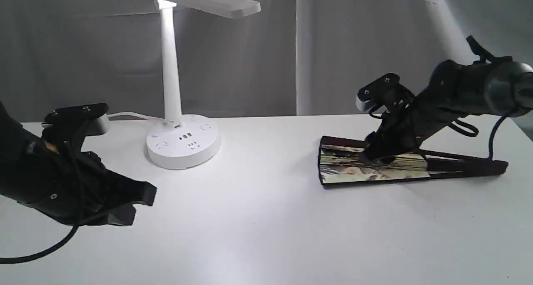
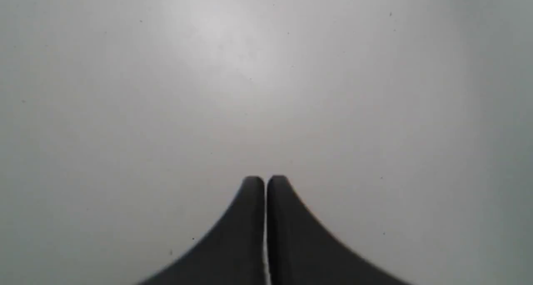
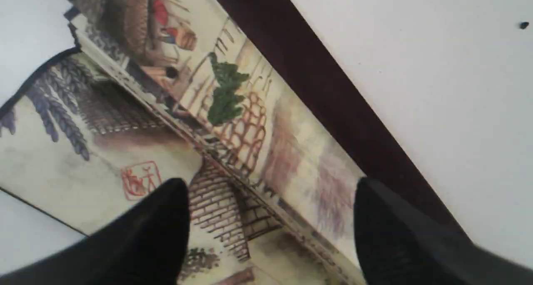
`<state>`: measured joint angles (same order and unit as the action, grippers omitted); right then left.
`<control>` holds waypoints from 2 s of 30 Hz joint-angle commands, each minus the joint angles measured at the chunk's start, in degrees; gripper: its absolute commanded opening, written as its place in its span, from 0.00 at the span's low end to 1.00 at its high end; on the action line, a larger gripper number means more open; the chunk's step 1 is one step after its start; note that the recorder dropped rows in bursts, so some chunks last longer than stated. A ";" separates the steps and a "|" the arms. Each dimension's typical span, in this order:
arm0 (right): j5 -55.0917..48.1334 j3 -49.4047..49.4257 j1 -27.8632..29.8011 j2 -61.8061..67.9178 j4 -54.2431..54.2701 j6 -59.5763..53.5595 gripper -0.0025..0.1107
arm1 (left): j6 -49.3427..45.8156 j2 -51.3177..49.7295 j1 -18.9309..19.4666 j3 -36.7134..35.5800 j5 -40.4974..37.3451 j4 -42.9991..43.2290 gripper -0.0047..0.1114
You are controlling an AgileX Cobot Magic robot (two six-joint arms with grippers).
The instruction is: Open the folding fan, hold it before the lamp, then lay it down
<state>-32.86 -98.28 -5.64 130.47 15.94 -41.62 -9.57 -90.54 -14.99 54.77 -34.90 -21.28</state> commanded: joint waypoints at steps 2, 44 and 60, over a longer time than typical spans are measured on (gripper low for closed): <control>-6.74 -5.00 0.86 1.13 0.10 1.86 0.59 | -0.42 -0.01 -0.40 0.22 -0.06 -0.42 0.05; -15.45 -6.22 1.00 5.78 -5.21 36.61 0.57 | -0.99 -0.01 -0.40 0.12 -1.20 -0.42 0.05; -23.81 -6.22 1.00 5.64 11.22 54.24 0.53 | -1.15 -0.01 -0.40 0.12 -1.20 -0.42 0.05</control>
<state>-54.24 -105.60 -4.43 135.17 26.11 11.94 -10.25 -90.54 -14.99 54.77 -36.52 -21.51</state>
